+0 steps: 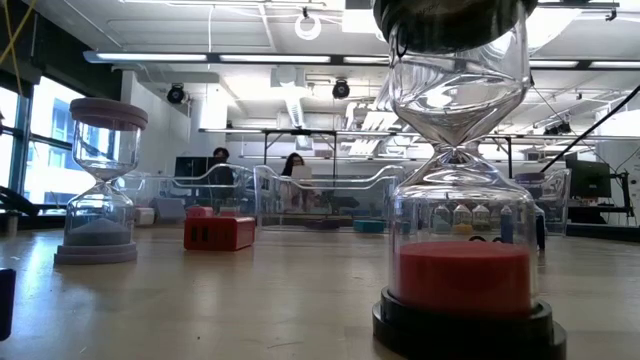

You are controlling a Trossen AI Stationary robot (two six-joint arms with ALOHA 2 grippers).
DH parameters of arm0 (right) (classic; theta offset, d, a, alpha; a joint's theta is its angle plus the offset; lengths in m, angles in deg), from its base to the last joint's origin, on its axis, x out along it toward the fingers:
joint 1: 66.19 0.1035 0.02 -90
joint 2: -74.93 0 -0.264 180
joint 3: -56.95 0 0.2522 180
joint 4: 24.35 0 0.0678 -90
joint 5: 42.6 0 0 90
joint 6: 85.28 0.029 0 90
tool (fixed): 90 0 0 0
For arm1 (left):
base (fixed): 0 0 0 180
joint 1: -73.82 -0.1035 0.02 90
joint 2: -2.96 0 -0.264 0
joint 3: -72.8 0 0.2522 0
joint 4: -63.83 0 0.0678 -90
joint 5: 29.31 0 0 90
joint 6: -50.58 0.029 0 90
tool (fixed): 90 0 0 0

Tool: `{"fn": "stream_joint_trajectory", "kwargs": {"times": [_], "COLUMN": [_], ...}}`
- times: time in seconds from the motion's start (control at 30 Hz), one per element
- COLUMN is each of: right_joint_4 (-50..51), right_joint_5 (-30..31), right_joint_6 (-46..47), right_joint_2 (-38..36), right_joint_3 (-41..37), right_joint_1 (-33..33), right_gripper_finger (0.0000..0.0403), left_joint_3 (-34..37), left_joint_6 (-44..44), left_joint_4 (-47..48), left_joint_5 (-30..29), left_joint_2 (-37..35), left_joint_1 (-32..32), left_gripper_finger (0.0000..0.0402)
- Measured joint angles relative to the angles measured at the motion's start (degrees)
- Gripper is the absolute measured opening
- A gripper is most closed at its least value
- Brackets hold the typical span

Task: Pick & Place Office items
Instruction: Put the top black hourglass into the right transparent bin

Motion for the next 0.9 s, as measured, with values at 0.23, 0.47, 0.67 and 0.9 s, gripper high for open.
{"fn": "stream_joint_trajectory", "kwargs": {"times": [0.23, 0.47, 0.67, 0.9], "right_joint_4": [-1.07, -1.14, -1.20, -1.01], "right_joint_5": [0.24, 0.24, 0.20, 0.48], "right_joint_6": [-0.14, -1.61, -3.06, -3.46], "right_joint_2": [0.05, 0.04, 0.04, 0.04], "right_joint_3": [0.00, 0.00, 0.00, 0.00], "right_joint_1": [-0.08, -0.07, -0.05, -0.09], "right_gripper_finger": [0.0362, 0.0362, 0.0343, 0.0221], "left_joint_3": [0.00, 0.00, 0.00, 0.00], "left_joint_6": [-3.00, -3.19, -3.17, -3.18], "left_joint_4": [0.07, 0.14, 0.23, 0.08], "left_joint_5": [3.92, 4.10, 5.41, 5.61], "left_joint_2": [2.14, 2.41, 2.41, 2.41], "left_joint_1": [-2.56, -2.79, -2.79, -2.77], "left_gripper_finger": [0.0196, 0.0196, 0.0196, 0.0196]}}
